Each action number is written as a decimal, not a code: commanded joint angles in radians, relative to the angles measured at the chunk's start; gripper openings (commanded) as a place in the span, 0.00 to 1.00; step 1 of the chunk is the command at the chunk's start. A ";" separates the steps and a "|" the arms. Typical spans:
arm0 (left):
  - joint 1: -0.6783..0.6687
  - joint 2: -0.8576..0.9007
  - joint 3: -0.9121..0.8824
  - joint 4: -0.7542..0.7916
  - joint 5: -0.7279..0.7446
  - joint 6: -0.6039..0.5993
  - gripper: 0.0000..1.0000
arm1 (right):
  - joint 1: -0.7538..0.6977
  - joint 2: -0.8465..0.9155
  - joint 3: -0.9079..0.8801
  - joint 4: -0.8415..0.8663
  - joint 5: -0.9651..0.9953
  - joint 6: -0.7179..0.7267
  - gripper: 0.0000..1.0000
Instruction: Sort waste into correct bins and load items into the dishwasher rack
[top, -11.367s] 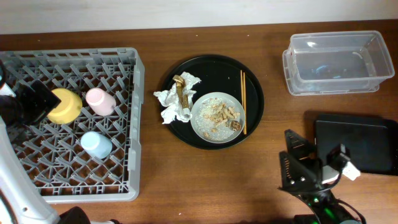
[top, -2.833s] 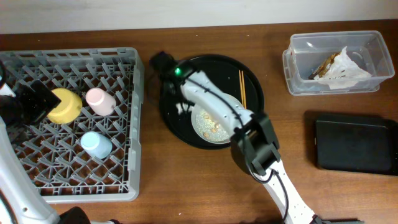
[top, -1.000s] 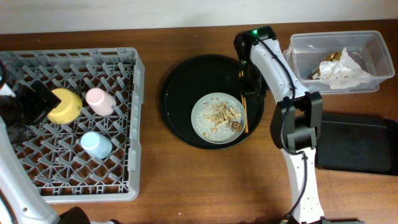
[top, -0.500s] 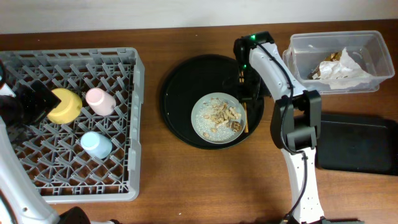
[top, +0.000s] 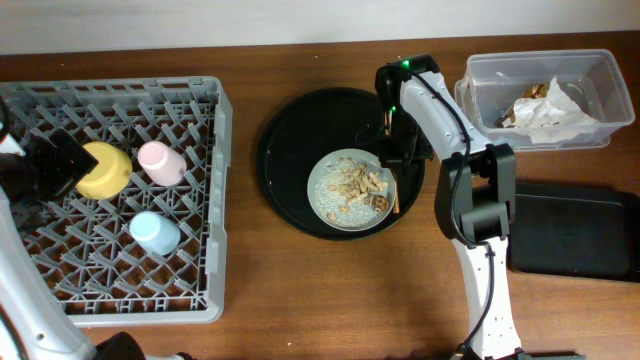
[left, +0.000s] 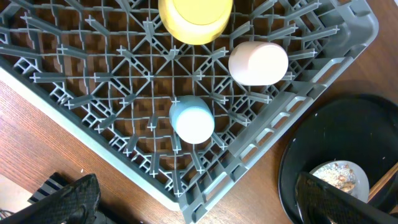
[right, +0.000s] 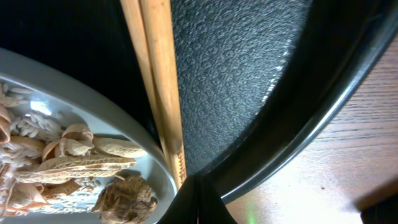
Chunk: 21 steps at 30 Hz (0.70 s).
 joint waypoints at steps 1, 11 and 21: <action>0.002 0.000 0.000 0.002 -0.008 -0.009 1.00 | 0.001 0.007 -0.031 0.015 -0.010 0.001 0.04; 0.002 0.000 0.000 0.002 -0.008 -0.009 1.00 | 0.019 0.007 -0.038 0.022 -0.096 -0.033 0.04; 0.002 0.000 0.000 0.002 -0.008 -0.009 1.00 | 0.033 0.007 -0.026 0.050 -0.178 -0.059 0.04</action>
